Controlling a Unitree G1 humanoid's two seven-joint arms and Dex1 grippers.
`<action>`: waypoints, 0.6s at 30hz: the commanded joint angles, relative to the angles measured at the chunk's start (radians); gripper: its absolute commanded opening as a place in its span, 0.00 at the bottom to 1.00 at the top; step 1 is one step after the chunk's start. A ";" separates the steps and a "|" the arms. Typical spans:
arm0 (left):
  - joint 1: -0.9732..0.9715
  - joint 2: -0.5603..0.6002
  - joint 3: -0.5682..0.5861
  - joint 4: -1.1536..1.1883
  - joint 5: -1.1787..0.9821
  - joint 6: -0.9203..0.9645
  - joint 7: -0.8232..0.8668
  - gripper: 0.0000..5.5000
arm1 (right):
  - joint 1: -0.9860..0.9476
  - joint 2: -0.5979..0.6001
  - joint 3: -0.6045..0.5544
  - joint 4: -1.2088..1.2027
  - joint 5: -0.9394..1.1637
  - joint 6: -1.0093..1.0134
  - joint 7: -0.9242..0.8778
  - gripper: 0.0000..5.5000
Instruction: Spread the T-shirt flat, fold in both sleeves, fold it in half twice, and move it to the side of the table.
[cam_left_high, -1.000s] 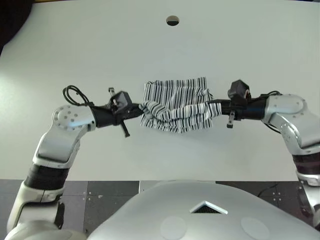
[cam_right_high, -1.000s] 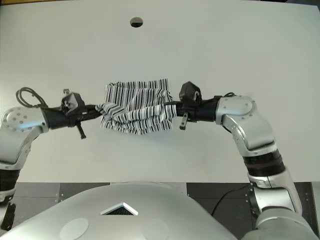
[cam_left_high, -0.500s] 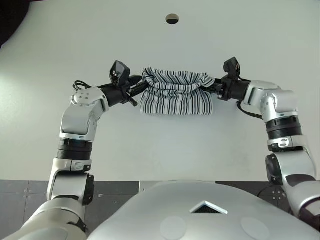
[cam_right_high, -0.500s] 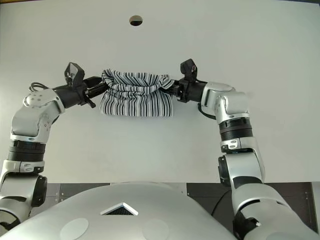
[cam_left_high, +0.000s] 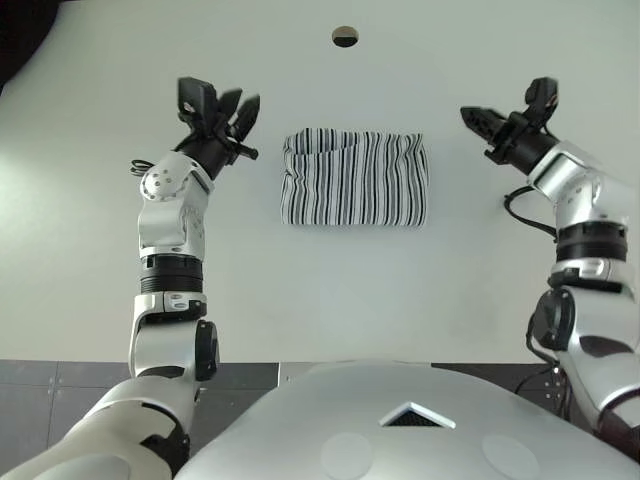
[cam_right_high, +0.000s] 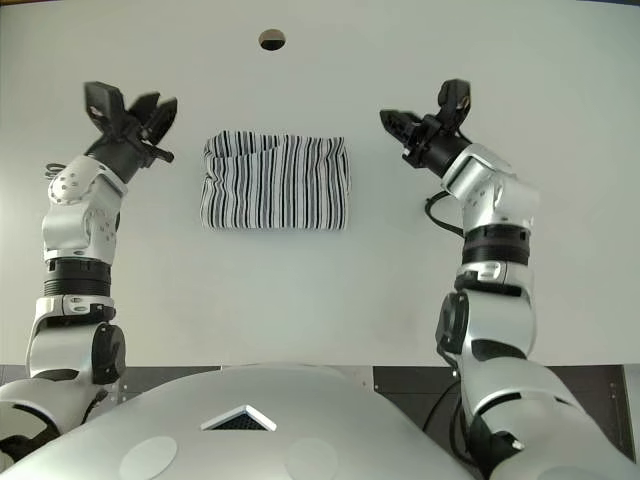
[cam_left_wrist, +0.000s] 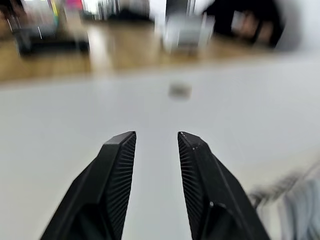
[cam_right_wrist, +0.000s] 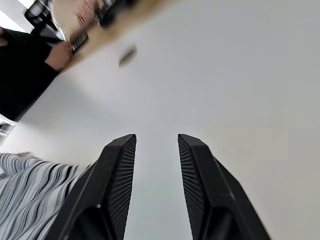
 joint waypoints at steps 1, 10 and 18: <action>0.124 -0.071 0.073 -0.091 -0.011 -0.156 0.064 0.18 | 0.202 0.103 0.159 -0.386 -0.167 -0.295 -0.089 0.17; 0.194 -0.145 0.046 0.100 0.192 -0.558 0.226 0.03 | 0.286 0.255 0.507 -0.338 -0.560 -0.534 -0.312 0.02; 0.217 -0.165 0.006 0.064 0.236 -0.617 0.267 0.03 | 0.187 0.323 0.597 -0.032 -0.702 -0.470 -0.408 0.02</action>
